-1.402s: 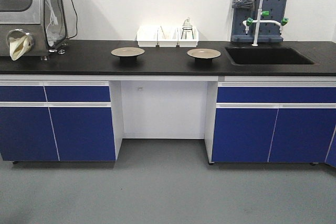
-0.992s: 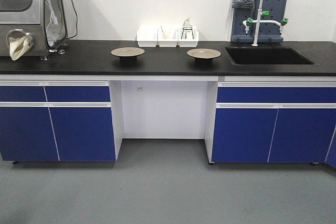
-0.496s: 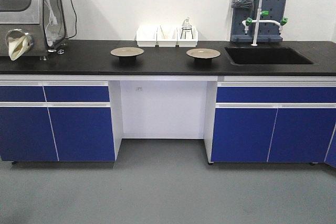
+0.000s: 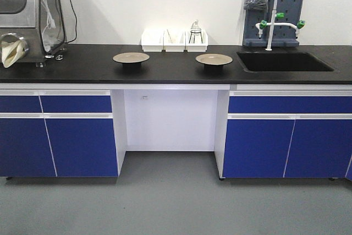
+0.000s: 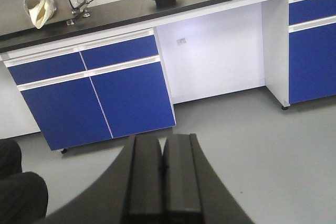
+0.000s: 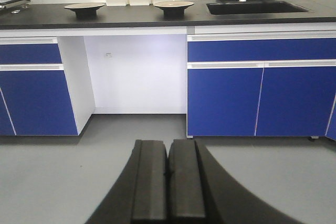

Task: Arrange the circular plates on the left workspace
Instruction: 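Drive the base forward toward the counter with the two tan plates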

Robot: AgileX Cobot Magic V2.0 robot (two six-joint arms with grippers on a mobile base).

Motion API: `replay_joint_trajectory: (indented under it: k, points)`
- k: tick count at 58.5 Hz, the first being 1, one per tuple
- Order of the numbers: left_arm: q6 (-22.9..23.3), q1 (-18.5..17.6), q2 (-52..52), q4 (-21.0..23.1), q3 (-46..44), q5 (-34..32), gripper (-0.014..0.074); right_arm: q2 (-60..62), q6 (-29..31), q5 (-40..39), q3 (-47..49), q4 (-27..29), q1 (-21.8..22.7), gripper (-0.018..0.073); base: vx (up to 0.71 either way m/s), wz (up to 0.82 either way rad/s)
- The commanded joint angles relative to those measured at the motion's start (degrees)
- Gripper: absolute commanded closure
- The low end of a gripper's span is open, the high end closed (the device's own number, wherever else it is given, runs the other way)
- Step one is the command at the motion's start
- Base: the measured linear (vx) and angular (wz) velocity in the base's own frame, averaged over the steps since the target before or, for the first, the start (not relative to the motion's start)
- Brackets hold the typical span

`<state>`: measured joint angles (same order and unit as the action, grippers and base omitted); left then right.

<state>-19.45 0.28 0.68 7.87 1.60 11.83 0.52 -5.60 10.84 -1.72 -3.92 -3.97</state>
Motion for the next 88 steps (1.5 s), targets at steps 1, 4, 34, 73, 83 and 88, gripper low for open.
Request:
replay_joint_trajectory:
  k: [1, 4, 34, 73, 83, 88]
  points:
    - [0.4, -0.1, 0.8, 0.1, 0.7, -5.0, 0.0594, 0.7, 0.1, -4.5, -0.3, -0.9, 0.3, 0.0559, 0.31, 0.00]
    - [0.4, -0.1, 0.8, 0.1, 0.7, -5.0, 0.0594, 0.7, 0.1, -4.5, -0.3, -0.9, 0.3, 0.0559, 0.33, 0.00]
    - [0.4, -0.1, 0.8, 0.1, 0.7, -5.0, 0.0594, 0.7, 0.1, -4.5, -0.3, -0.9, 0.3, 0.0559, 0.40, -0.03]
    - [0.4, -0.1, 0.8, 0.1, 0.7, -5.0, 0.0594, 0.7, 0.1, -4.6, -0.3, -0.9, 0.3, 0.0559, 0.43, 0.05]
    - [0.4, -0.1, 0.8, 0.1, 0.7, -5.0, 0.0594, 0.7, 0.1, -4.6, -0.3, -0.9, 0.3, 0.0559, 0.42, -0.01]
    - [0.4, -0.1, 0.8, 0.1, 0.7, -5.0, 0.0594, 0.7, 0.1, -4.6, -0.3, -0.9, 0.3, 0.0559, 0.43, -0.03]
